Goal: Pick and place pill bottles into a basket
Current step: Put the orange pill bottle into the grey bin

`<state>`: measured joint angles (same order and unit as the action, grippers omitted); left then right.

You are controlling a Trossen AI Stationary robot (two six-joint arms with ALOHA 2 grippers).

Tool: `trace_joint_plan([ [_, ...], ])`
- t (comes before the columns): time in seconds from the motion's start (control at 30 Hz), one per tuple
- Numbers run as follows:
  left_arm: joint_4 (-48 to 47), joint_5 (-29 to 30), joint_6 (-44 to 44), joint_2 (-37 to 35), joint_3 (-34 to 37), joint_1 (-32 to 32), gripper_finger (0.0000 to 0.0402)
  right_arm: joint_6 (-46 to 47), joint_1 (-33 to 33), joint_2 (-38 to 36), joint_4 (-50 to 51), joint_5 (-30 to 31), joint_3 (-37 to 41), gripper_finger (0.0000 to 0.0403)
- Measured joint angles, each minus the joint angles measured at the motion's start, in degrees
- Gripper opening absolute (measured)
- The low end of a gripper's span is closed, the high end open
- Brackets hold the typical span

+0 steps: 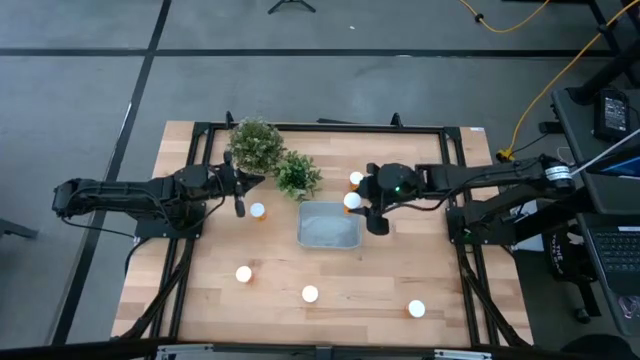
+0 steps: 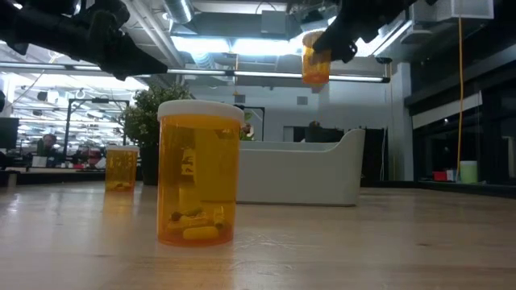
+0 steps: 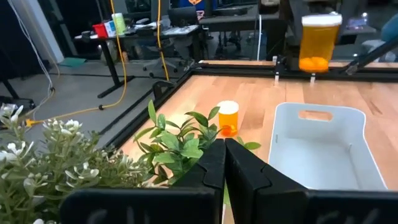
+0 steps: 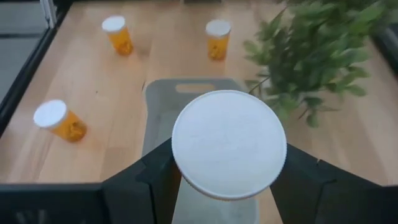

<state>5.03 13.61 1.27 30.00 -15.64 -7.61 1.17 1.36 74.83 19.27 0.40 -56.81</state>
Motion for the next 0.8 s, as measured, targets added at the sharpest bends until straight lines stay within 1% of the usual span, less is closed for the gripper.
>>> trace_joint_plan([
  [0.2,1.2,0.0,-0.1,0.0,0.0,0.0,0.0006,0.1,2.5,3.5,-0.1,0.6,0.1,0.0207],
  [0.33,1.3,0.0,-0.1,0.0,0.0,0.0,0.0006,0.0,4.0,5.7,-0.3,5.7,0.1,0.0207],
  [0.4,1.2,0.0,-0.2,0.0,0.0,0.0,0.0006,-0.1,4.3,6.8,-0.2,7.3,0.1,0.0207],
  [0.8,1.3,0.0,-0.5,0.0,0.0,0.0,0.0006,0.0,4.5,12.1,-2.4,7.7,0.1,0.0207],
])
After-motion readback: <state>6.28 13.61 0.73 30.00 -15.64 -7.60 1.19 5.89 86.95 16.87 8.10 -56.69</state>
